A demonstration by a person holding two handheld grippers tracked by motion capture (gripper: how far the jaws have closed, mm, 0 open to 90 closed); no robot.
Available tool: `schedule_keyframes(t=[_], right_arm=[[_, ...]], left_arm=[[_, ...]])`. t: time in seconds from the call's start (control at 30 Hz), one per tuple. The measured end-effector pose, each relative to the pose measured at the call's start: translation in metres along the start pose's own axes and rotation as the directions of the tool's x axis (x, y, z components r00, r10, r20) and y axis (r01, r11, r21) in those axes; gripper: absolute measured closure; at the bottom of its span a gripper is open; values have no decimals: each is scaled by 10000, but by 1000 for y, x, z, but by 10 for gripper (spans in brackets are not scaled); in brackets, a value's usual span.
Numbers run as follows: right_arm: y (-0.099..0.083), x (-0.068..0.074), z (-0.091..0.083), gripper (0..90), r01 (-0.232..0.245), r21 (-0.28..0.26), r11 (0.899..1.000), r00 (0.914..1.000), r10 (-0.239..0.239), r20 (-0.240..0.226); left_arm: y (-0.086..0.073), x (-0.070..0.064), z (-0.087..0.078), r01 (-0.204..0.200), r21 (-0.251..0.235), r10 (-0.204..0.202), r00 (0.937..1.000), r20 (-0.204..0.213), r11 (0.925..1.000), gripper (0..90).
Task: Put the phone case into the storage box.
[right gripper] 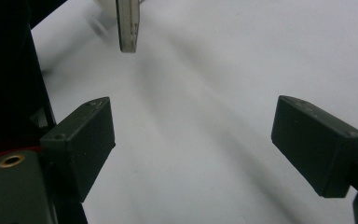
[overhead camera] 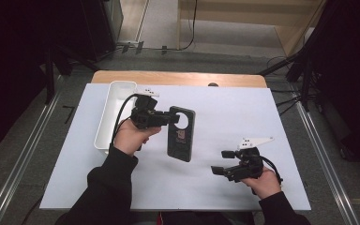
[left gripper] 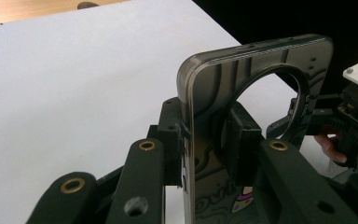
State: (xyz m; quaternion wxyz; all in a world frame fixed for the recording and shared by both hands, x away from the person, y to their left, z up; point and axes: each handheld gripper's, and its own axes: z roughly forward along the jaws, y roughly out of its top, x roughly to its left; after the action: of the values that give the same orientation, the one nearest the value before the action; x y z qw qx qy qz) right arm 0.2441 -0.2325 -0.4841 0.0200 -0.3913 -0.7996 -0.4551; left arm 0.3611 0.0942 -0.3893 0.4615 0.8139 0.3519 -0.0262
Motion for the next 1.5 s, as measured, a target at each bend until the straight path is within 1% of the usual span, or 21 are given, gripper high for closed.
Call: schedule_keyframes(t=[0.1, 0.17, 0.3, 0.43, 0.57, 0.7, 0.73, 0.87, 0.97, 1.1, 1.27, 1.4, 1.5], right_arm=[[-3, 1, -1, 122, -162, 267, 9995, 9998, 159, 94], [-6, 1, -3, 122, -170, 169, 9997, 9998, 168, 105], [-10, 0, -6, 122, -146, 137, 9998, 9997, 144, 178], [-15, 0, -9, 122, 8, 79, 10000, 9993, -11, 364], [-20, 1, -12, 122, 51, 52, 10000, 9987, -54, 512], [-24, -1, -16, 122, 1, -33, 10000, 9983, 1, 586], [-24, -1, -16, 122, -10, -38, 10000, 9980, 12, 638], [-25, -3, -17, 122, -79, -26, 10000, 9979, 81, 648], [-25, -4, -16, 122, -66, 35, 10000, 9975, 64, 699], [-25, -5, -15, 122, -86, 28, 10000, 9977, 84, 665], [-26, -4, -15, 122, -155, 83, 9998, 9977, 150, 661], [-26, -4, -15, 122, -228, 128, 9997, 9978, 220, 620], [-25, -4, -14, 122, -139, 91, 9999, 9985, 134, 538]], left_arm=[[1, 0, -2, -16, 1, 16, 10000, -12, 10000, 709], [1, 0, -4, -50, 12, 50, 10000, -19, 10000, 709], [2, 0, -8, -42, 0, 42, 10000, -43, 10000, 709], [3, 2, -11, -41, -42, 41, 10000, -56, 10000, 709], [4, 3, -16, 0, -114, -1, 9999, -106, 9999, 709], [5, 5, -19, 12, -211, -15, 9999, -123, 9998, 709], [5, 5, -20, 76, -233, -79, 9999, -123, 9997, 709], [6, 7, -23, 83, -285, -88, 9998, -178, 9996, 709], [6, 8, -25, 88, -220, -91, 9998, -156, 9997, 709], [7, 9, -28, 64, -212, -69, 9997, -241, 9998, 709], [8, 12, -35, 129, -326, -139, 9994, -301, 9994, 709], [8, 14, -40, 45, -379, -58, 9994, -347, 9993, 709], [8, 16, -44, 69, -405, -84, 9993, -372, 9992, 709]])
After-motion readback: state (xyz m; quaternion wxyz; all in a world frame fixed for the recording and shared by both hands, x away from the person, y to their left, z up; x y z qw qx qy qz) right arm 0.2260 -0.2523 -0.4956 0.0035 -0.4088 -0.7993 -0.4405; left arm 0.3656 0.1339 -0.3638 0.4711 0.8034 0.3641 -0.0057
